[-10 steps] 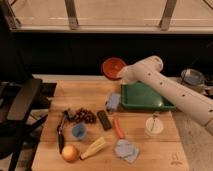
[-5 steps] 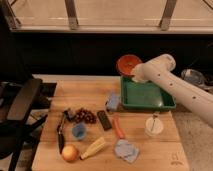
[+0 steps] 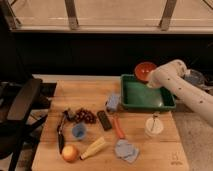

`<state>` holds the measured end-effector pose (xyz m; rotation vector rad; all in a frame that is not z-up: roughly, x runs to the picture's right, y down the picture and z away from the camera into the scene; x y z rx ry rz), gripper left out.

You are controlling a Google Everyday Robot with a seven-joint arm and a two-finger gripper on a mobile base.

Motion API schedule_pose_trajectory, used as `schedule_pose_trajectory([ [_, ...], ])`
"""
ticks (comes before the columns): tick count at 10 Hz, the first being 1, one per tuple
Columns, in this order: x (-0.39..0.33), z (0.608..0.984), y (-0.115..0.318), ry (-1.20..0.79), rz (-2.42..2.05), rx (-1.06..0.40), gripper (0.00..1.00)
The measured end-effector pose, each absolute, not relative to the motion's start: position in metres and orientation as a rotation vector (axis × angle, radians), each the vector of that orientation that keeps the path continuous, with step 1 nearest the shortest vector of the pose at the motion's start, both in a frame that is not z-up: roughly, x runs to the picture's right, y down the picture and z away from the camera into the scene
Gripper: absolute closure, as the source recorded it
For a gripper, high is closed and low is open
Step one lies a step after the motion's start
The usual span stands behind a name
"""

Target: Stack bowls into tray

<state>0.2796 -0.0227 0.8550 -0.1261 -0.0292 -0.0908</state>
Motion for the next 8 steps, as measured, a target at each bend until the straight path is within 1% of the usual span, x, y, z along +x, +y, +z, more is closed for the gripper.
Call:
schedule_pose_trajectory([
  [4,0.272,0.87,0.01,-0.048,-0.038,-0.192,0.84],
  [5,0.263,0.873,0.021,-0.067,-0.039,-0.21,0.82],
  [7,0.248,0.876,0.037,-0.102,-0.035,-0.236,0.65],
  [8,0.245,0.876,0.045,-0.115,-0.029,-0.243,0.53],
])
